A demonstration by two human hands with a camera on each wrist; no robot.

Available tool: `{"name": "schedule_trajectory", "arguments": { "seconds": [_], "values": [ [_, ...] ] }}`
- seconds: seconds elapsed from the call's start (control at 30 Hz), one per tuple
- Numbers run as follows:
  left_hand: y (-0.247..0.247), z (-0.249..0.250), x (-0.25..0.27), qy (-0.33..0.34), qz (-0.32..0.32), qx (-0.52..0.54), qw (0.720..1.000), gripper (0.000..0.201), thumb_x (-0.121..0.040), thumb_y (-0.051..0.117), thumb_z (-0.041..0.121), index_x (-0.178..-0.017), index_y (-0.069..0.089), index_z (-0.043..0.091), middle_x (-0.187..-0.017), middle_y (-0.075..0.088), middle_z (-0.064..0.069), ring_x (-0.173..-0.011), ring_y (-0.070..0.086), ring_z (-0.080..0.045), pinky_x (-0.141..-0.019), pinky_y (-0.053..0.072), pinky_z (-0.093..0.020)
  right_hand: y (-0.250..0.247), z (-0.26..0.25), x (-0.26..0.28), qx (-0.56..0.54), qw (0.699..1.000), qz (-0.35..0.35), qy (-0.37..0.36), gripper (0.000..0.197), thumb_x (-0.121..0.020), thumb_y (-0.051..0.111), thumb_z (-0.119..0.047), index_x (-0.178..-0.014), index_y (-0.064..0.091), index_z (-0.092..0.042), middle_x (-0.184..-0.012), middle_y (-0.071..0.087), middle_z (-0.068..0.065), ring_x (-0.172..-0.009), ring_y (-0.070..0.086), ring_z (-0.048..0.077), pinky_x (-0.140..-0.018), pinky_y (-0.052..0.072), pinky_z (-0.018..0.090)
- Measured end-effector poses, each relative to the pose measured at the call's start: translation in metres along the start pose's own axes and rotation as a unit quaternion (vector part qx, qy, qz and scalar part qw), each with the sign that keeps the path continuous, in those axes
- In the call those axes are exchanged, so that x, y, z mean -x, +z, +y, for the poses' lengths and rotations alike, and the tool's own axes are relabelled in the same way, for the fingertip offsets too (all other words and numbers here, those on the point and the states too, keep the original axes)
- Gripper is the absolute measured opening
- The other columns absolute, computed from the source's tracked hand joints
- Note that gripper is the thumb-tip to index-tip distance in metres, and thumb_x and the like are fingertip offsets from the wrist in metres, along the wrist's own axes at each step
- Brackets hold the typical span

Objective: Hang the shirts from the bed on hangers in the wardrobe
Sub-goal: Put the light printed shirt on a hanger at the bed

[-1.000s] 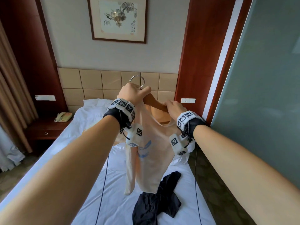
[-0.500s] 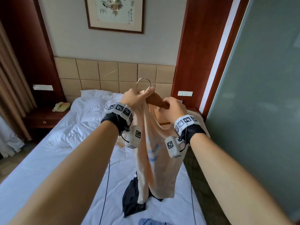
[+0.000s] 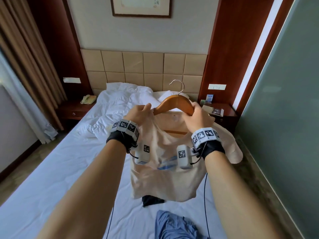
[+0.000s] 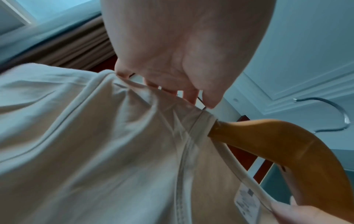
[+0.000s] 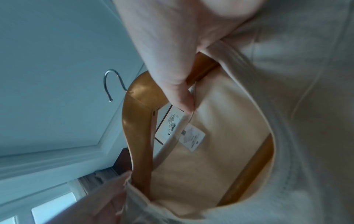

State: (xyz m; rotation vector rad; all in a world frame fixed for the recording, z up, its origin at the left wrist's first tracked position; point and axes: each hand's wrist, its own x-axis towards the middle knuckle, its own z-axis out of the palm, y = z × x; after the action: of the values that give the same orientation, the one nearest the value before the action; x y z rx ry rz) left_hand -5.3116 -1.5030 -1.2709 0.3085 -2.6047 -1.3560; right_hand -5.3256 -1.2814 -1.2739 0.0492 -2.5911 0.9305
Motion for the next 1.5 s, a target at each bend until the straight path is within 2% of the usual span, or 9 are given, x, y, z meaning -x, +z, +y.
{"name": "schedule_trajectory", "arguments": {
  "seconds": [0.1,0.23,0.4,0.57,0.83,1.0,1.2,1.37,1.5],
  "values": [
    [-0.005,-0.015,0.001,-0.022,0.045,-0.020,0.999,0.040,-0.089,0.043,0.049,-0.082,0.068,0.018,-0.083,0.069,-0.003,-0.086,0.064,-0.026,-0.090,0.046,-0.040,0.003,-0.002,0.005,-0.006,1.000,-0.015,0.017,0.023,-0.089,0.063,-0.042,-0.105,0.061,-0.025,-0.088,0.062,-0.007,-0.097,0.060,0.027,-0.082,0.026,0.034],
    [-0.017,-0.049,-0.002,-0.058,0.114,-0.009,0.992,0.028,-0.088,0.050,0.034,-0.068,0.060,0.017,-0.069,0.061,-0.002,-0.077,0.059,-0.027,-0.068,0.039,-0.031,0.019,-0.007,0.002,-0.025,0.999,-0.006,0.032,0.021,-0.082,0.068,-0.043,-0.085,0.059,-0.024,-0.090,0.064,-0.004,-0.096,0.061,0.029,-0.085,0.031,0.040],
    [-0.039,-0.094,-0.004,-0.128,0.180,0.095,0.971,0.032,-0.092,0.055,0.035,-0.105,0.072,0.011,-0.097,0.066,-0.007,-0.098,0.060,-0.027,-0.079,0.037,-0.028,0.043,-0.026,0.001,-0.036,0.997,0.040,0.059,0.021,-0.079,0.070,-0.042,-0.086,0.062,-0.024,-0.096,0.066,-0.002,-0.097,0.060,0.027,-0.097,0.036,0.047],
    [-0.056,-0.125,-0.003,-0.160,0.210,0.222,0.939,0.026,-0.095,0.056,0.022,-0.108,0.069,0.005,-0.098,0.061,-0.008,-0.091,0.054,-0.019,-0.061,0.040,-0.015,0.079,-0.047,0.011,-0.079,0.991,0.082,0.072,0.024,-0.077,0.073,-0.033,-0.096,0.059,-0.025,-0.095,0.071,-0.006,-0.098,0.062,0.025,-0.105,0.031,0.050],
    [-0.083,-0.163,-0.014,-0.252,0.246,0.433,0.830,0.035,-0.075,0.070,0.031,-0.097,0.070,0.005,-0.081,0.063,-0.005,-0.081,0.061,-0.024,-0.079,0.053,-0.038,0.128,-0.080,0.032,-0.044,0.985,0.101,0.134,0.020,-0.084,0.072,-0.033,-0.098,0.064,-0.020,-0.103,0.072,0.001,-0.108,0.060,0.029,-0.112,0.025,0.053],
    [-0.111,-0.190,-0.021,-0.254,0.249,0.402,0.844,0.018,-0.082,0.073,0.026,-0.094,0.072,0.013,-0.088,0.070,-0.008,-0.086,0.065,-0.023,-0.085,0.053,-0.033,0.150,-0.102,0.033,-0.049,0.978,0.115,0.166,0.019,-0.087,0.070,-0.032,-0.101,0.065,-0.021,-0.108,0.071,0.002,-0.114,0.059,0.028,-0.116,0.017,0.050],
    [-0.140,-0.213,-0.029,-0.281,0.258,0.385,0.840,0.034,-0.080,0.076,0.033,-0.107,0.073,0.013,-0.099,0.071,-0.010,-0.093,0.066,-0.027,-0.093,0.054,-0.039,0.167,-0.123,0.036,-0.038,0.973,0.118,0.196,0.027,-0.089,0.068,-0.031,-0.113,0.064,-0.019,-0.120,0.066,0.004,-0.123,0.053,0.030,-0.118,0.012,0.050],
    [-0.152,-0.227,-0.036,-0.287,0.269,0.371,0.841,0.029,-0.082,0.074,0.027,-0.106,0.073,0.011,-0.085,0.069,-0.006,-0.088,0.066,-0.026,-0.083,0.052,-0.032,0.185,-0.132,0.042,-0.048,0.974,0.129,0.182,0.029,-0.086,0.070,-0.031,-0.112,0.065,-0.021,-0.115,0.069,0.002,-0.114,0.058,0.028,-0.110,0.025,0.046],
    [-0.161,-0.228,-0.042,-0.260,0.276,0.311,0.872,0.025,-0.087,0.063,0.019,-0.108,0.072,0.010,-0.096,0.069,-0.011,-0.088,0.062,-0.026,-0.076,0.046,-0.029,0.193,-0.134,0.040,-0.063,0.980,0.103,0.158,0.026,-0.082,0.072,-0.036,-0.104,0.066,-0.023,-0.103,0.072,-0.001,-0.100,0.062,0.028,-0.099,0.032,0.043]
  ]
}}
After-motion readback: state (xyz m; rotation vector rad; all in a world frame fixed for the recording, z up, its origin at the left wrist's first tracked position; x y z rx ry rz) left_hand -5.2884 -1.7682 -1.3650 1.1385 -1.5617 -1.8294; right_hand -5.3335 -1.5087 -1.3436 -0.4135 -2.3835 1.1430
